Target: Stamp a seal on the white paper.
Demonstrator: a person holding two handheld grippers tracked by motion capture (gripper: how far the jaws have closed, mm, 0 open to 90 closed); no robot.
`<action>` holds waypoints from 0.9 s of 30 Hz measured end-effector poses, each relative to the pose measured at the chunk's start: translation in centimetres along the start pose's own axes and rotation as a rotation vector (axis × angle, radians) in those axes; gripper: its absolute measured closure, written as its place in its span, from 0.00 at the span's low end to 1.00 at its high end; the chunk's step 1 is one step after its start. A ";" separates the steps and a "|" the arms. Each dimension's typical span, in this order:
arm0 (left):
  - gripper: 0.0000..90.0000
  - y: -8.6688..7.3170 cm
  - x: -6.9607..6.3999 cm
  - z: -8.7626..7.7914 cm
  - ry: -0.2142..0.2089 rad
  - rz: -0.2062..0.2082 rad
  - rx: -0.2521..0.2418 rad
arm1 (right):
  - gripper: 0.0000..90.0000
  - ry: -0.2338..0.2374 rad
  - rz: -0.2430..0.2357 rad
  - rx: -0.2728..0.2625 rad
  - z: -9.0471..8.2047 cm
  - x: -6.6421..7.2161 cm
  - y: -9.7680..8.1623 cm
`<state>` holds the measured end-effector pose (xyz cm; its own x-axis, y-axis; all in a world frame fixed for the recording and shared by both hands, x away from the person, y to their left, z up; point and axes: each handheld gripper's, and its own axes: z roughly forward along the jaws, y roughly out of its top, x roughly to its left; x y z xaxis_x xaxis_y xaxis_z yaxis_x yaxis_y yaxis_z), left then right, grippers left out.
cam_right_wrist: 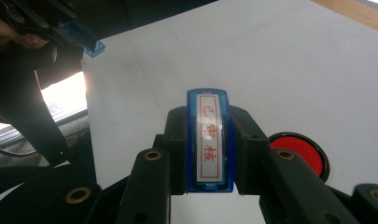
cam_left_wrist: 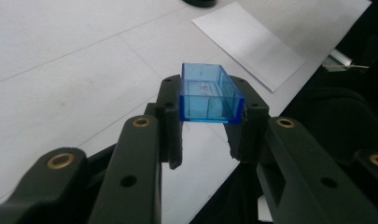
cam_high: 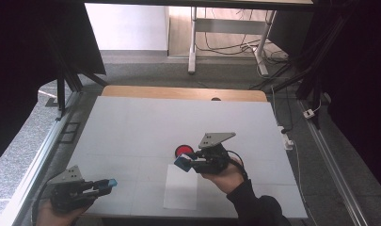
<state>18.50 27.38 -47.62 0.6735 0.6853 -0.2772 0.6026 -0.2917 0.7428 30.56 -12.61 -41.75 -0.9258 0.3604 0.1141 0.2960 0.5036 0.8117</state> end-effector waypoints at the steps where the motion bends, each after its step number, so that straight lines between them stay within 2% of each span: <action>1: 0.76 0.1 -0.1 0.1 -0.001 0.004 0.004 | 0.79 0.000 -0.001 -0.001 0.0 0.0 0.0; 13: 0.76 1.4 -0.3 1.0 -0.063 0.033 0.005 | 0.79 0.014 -0.005 -0.011 -0.4 0.5 0.1; 20: 0.76 2.0 -0.7 1.8 -0.073 0.082 0.022 | 0.79 0.019 -0.009 -0.014 -0.6 0.8 0.1; 27: 0.76 2.1 -0.8 2.0 -0.065 0.093 0.025 | 0.79 0.026 -0.016 -0.006 -0.2 1.0 0.1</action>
<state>20.06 24.89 -47.08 0.7531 0.6097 -0.2471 0.5458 -0.3693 0.7521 29.58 -12.35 -41.47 -0.9364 0.3313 0.1157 0.2795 0.5046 0.8168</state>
